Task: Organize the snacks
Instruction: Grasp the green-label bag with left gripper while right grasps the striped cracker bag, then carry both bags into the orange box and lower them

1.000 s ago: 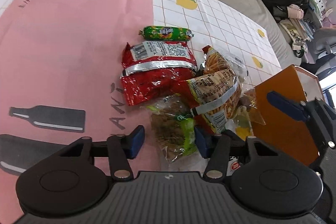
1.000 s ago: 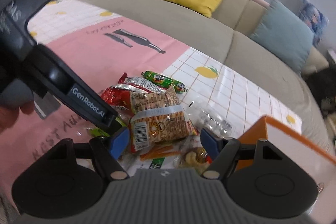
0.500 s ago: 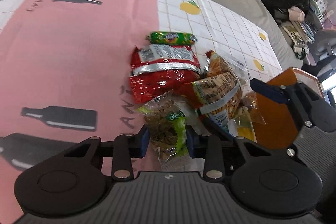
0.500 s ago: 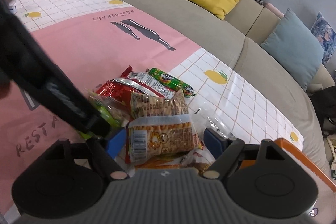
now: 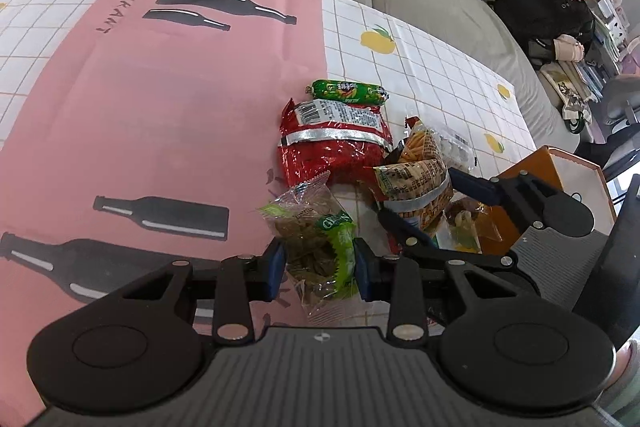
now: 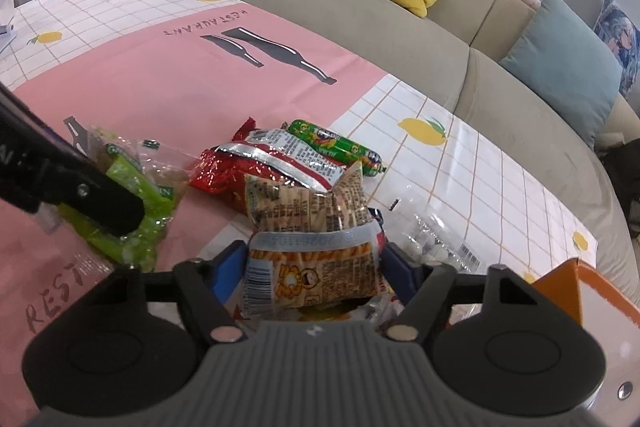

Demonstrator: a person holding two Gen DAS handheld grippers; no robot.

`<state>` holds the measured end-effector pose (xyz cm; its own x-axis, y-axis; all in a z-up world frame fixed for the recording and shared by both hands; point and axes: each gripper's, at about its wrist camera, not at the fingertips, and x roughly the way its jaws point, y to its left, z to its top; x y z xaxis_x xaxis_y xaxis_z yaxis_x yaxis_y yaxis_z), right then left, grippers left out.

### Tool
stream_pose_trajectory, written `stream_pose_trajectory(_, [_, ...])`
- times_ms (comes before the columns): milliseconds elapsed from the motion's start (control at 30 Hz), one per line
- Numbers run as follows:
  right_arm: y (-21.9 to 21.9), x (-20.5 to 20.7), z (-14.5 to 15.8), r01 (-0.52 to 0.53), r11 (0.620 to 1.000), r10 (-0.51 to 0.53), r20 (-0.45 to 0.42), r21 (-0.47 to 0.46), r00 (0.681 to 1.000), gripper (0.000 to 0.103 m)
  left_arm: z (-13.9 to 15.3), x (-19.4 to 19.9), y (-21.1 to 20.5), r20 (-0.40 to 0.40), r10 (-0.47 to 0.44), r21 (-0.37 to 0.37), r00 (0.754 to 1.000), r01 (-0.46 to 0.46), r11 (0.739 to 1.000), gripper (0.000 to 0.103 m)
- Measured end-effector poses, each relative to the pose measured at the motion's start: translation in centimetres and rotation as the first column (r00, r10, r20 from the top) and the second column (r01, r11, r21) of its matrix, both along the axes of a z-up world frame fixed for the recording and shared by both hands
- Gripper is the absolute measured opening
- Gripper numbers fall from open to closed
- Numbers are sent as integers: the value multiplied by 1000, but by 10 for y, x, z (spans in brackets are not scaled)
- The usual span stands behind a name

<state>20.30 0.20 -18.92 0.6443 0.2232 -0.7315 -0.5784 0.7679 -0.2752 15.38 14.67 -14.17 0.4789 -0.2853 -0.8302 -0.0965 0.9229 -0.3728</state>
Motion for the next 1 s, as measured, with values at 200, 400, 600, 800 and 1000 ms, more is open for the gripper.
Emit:
stream_pose_trajectory(200, [-2,-6,5,26,999,-26,-16,27,1000,57,7,-8,2,7,12,1,1000,-12,1000,39])
stream_pose_trajectory(400, [-12,-16,30,96,988,-87,-81,119,993,55,21,-17,-2,23,6,16,1000,-6,1000,39])
stream_pose_trajectory(600, [-33,-42,67,170,962,-147,-120,214,982,54,43,-30,-13,64,-23,34,998,21,999,39])
stream_pose_trajectory(800, [-68,-68,103,259,911,-215,-167,322,962,54,67,-44,-27,103,-58,49,993,54,997,39])
stream_pose_trajectory(1000, [-109,-90,129,323,860,-255,-216,394,943,54,92,-58,-46,142,-105,57,984,98,994,39])
